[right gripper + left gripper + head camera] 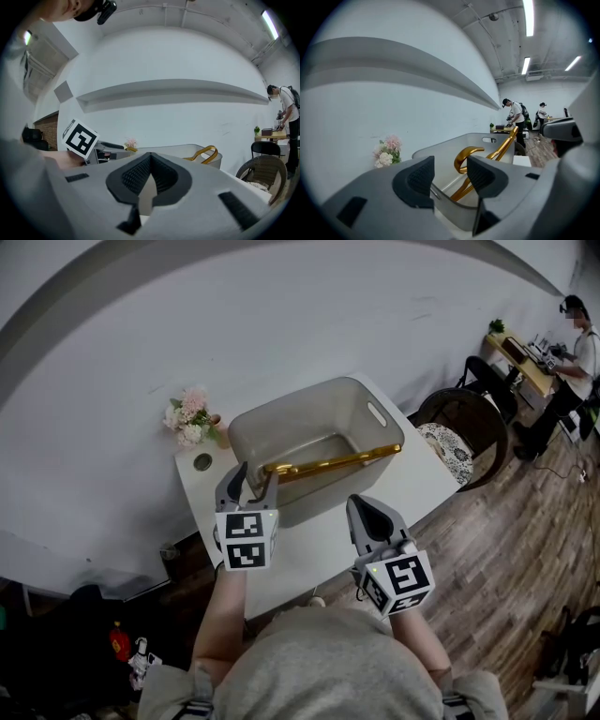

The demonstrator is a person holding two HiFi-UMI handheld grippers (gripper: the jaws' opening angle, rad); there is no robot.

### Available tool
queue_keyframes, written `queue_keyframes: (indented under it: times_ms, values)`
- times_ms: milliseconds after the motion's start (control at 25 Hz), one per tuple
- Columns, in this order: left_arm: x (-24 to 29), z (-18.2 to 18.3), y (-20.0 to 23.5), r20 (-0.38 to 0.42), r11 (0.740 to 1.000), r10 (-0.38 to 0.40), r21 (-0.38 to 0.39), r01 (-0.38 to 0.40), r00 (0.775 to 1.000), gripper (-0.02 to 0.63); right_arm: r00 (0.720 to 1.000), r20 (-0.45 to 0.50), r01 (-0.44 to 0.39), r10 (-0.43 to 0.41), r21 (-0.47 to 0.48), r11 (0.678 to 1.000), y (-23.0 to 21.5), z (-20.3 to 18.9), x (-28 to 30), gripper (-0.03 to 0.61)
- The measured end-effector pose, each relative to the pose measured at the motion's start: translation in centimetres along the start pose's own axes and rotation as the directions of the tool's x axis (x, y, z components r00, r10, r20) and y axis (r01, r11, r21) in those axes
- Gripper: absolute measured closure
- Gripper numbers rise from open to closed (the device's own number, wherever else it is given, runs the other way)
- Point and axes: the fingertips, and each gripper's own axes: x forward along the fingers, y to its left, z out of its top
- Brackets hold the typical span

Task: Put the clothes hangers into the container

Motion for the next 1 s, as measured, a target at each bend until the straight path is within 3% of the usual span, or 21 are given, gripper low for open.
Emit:
queue_keyframes:
  times_ms: [560,1000]
  values:
    - [-2.0,-1.6,-1.3,-0.030,0.998,-0.059,-0.007,0.059,0.998,0.382,1.000,0.009,-0.005,0.005,0.004,1.000,1.9,0.1,-0.9,0.577]
    - [-6.2,-1.9,-0.8,-0.003,0.998,-0.066,-0.019,0.066,0.998,0.380,1.000,0.009,0.027,-0.027,-0.003,1.000,5.3,0.0,-3.8,0.577]
